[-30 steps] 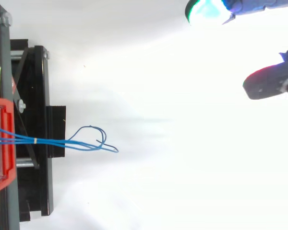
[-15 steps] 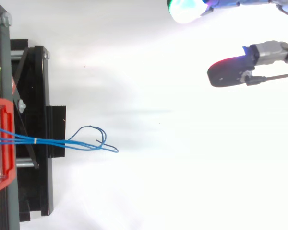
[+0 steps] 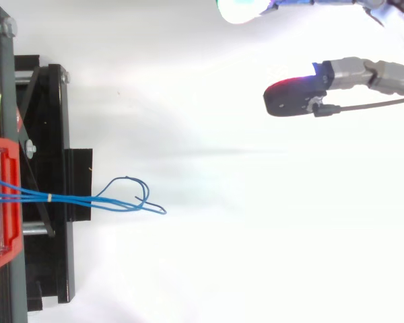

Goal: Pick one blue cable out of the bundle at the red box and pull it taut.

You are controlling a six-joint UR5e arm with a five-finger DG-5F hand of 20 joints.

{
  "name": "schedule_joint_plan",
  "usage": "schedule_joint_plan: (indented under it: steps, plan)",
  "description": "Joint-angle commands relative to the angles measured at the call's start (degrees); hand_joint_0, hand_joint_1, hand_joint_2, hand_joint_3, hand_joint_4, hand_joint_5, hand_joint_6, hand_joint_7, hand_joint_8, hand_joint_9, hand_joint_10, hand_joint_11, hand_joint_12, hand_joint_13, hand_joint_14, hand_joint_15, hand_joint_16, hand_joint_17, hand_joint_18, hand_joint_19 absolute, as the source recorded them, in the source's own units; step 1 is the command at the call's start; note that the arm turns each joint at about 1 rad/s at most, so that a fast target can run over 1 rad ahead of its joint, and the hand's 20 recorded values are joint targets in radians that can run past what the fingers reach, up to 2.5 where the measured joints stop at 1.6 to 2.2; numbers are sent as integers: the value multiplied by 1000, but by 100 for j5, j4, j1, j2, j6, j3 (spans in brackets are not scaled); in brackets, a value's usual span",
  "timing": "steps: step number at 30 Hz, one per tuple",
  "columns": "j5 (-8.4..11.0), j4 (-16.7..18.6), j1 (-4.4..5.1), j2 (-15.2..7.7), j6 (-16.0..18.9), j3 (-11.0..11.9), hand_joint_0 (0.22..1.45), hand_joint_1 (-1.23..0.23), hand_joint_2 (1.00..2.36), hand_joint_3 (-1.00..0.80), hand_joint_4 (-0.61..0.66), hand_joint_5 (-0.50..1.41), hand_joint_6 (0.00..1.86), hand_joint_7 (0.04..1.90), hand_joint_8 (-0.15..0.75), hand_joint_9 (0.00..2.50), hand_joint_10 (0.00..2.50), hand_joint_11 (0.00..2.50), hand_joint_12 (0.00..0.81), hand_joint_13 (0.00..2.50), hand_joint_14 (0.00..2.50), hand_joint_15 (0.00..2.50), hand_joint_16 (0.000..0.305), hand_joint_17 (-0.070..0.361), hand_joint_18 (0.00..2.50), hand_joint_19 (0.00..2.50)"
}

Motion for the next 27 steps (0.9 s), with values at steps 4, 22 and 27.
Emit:
schedule_joint_plan:
  steps: [4, 22, 27]
  plan:
    - [50, 342, 71, -634, -32, 426, 525, -703, 1000, -500, 334, -159, 503, 897, 335, 627, 12, 393, 420, 378, 0, 46, 74, 167, 319, 103]
    - [-143, 8, 519, -1364, 531, 1454, 526, -693, 1000, -500, 343, -156, 502, 903, 336, 636, 12, 396, 421, 382, 2, 46, 74, 166, 322, 104]
    - [-363, -62, 554, -1487, 883, 1560, 530, -695, 1000, -500, 348, -155, 503, 913, 335, 638, 11, 391, 419, 386, 1, 35, 74, 166, 333, 95]
